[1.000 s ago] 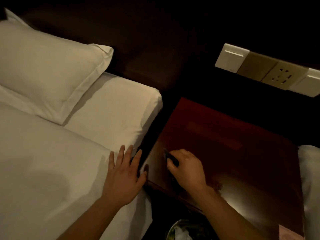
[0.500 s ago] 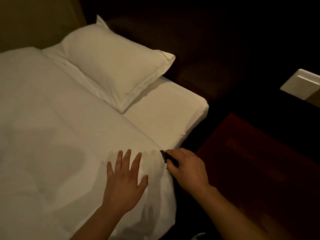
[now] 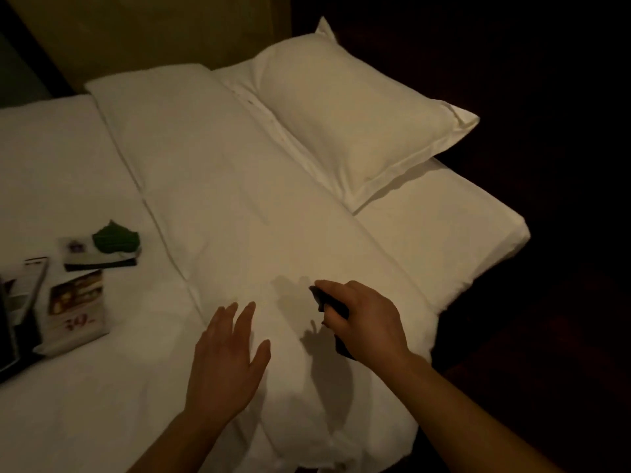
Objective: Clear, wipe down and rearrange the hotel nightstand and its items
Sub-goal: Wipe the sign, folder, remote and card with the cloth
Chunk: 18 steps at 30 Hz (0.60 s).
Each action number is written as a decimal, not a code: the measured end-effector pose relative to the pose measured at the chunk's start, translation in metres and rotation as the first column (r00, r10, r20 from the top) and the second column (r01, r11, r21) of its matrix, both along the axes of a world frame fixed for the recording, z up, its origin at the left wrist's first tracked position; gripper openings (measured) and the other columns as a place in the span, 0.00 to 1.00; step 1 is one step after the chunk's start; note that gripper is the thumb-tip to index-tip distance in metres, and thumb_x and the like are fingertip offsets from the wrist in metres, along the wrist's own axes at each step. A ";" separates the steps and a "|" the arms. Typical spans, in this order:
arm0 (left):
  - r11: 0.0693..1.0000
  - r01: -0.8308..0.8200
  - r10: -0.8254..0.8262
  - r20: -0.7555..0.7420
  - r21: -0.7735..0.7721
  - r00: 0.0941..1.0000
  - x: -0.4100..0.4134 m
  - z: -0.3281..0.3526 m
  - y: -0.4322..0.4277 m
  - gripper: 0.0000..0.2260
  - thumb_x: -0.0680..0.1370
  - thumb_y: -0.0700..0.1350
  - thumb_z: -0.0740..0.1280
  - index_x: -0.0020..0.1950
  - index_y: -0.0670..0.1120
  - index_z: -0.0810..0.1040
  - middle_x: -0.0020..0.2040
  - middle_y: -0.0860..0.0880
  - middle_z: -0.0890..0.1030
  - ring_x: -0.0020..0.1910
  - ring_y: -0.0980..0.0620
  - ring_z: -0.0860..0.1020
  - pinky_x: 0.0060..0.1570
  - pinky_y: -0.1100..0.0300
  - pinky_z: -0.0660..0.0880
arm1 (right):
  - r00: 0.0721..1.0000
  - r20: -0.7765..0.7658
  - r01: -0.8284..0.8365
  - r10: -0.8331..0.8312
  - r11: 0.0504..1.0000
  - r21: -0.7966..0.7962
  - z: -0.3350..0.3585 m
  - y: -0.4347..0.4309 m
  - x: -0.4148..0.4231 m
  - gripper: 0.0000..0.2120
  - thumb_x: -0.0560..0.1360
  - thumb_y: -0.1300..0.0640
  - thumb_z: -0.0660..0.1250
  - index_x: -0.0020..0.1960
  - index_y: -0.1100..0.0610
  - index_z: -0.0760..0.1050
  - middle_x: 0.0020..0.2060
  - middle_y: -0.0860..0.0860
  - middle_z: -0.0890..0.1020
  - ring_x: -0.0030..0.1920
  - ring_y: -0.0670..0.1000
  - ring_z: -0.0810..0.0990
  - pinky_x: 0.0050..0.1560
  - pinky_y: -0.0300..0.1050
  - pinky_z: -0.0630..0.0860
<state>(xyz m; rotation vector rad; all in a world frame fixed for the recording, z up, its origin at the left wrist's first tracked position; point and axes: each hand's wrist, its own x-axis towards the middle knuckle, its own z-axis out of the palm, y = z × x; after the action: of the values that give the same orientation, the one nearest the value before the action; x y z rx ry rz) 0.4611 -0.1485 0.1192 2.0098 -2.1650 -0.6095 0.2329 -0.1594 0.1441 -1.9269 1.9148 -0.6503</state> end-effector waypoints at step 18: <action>0.966 -0.246 0.240 0.072 0.083 0.968 0.235 -0.018 -0.039 0.30 0.81 0.60 0.58 0.80 0.54 0.54 0.81 0.46 0.58 0.79 0.46 0.56 0.75 0.49 0.59 | 0.968 0.079 -0.244 0.238 0.967 0.074 0.009 -0.103 0.260 0.19 0.76 0.50 0.63 0.66 0.39 0.73 0.48 0.46 0.83 0.47 0.49 0.81 0.45 0.46 0.77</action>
<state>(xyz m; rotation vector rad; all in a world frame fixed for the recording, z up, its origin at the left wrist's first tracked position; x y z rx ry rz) 0.6963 -0.1877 0.1007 2.3239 -1.9097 -0.6292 0.4928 -0.2621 0.1534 -2.0141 1.6057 -0.5480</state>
